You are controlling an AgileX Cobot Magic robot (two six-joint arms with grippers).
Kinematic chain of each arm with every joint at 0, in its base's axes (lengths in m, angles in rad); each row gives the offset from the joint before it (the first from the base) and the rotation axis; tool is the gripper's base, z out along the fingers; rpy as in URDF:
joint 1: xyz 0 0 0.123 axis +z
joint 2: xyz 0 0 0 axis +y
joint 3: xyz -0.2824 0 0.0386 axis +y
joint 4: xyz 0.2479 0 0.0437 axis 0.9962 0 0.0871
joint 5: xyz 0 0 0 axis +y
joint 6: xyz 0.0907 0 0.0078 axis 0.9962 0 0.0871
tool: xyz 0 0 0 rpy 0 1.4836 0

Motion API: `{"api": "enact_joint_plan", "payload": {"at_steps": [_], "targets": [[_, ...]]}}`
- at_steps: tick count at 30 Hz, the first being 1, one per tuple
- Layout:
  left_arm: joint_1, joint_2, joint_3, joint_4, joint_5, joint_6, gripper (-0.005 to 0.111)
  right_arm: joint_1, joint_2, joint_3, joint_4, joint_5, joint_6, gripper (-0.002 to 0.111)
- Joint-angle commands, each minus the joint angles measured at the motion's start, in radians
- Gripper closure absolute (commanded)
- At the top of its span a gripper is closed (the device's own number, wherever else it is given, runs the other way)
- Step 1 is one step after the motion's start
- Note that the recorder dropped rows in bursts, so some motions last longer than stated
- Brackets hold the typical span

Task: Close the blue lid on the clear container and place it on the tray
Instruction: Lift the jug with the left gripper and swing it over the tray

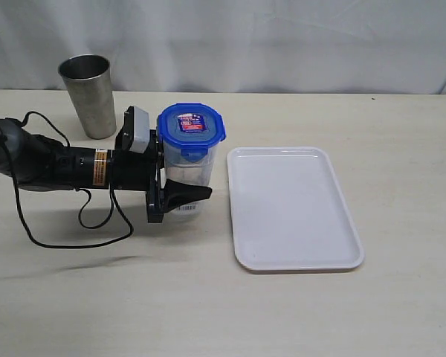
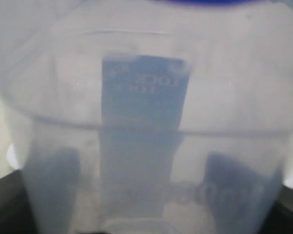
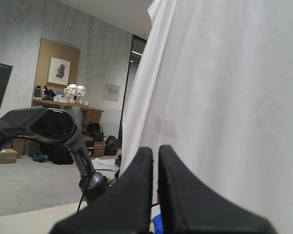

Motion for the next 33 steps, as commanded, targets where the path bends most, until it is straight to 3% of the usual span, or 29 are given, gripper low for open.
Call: {"api": "enact_joint_plan", "payload": {"at_steps": [1,19,22,25,29,33], "targets": [[-0.002,-0.013,-0.001,-0.012,-0.031,-0.005,0.107,-0.005,-0.004,0.005,0.004,-0.004,0.004,0.104],[-0.003,-0.022,-0.001,-0.048,-0.011,0.025,0.107,-0.005,-0.004,0.005,0.004,-0.004,0.004,0.104],[-0.027,-0.061,-0.001,-0.098,0.068,0.047,0.107,-0.005,-0.004,0.005,0.004,-0.004,0.004,0.104],[-0.072,-0.076,-0.003,-0.155,0.125,0.245,0.107,-0.005,-0.004,0.005,0.004,-0.004,0.004,0.104],[-0.131,-0.076,-0.031,-0.253,0.213,0.367,0.107,-0.005,-0.004,0.005,0.004,-0.004,0.004,0.104],[-0.210,-0.076,-0.095,-0.252,0.472,0.451,0.107,-0.005,-0.004,0.005,0.004,-0.004,0.004,0.104]]}}
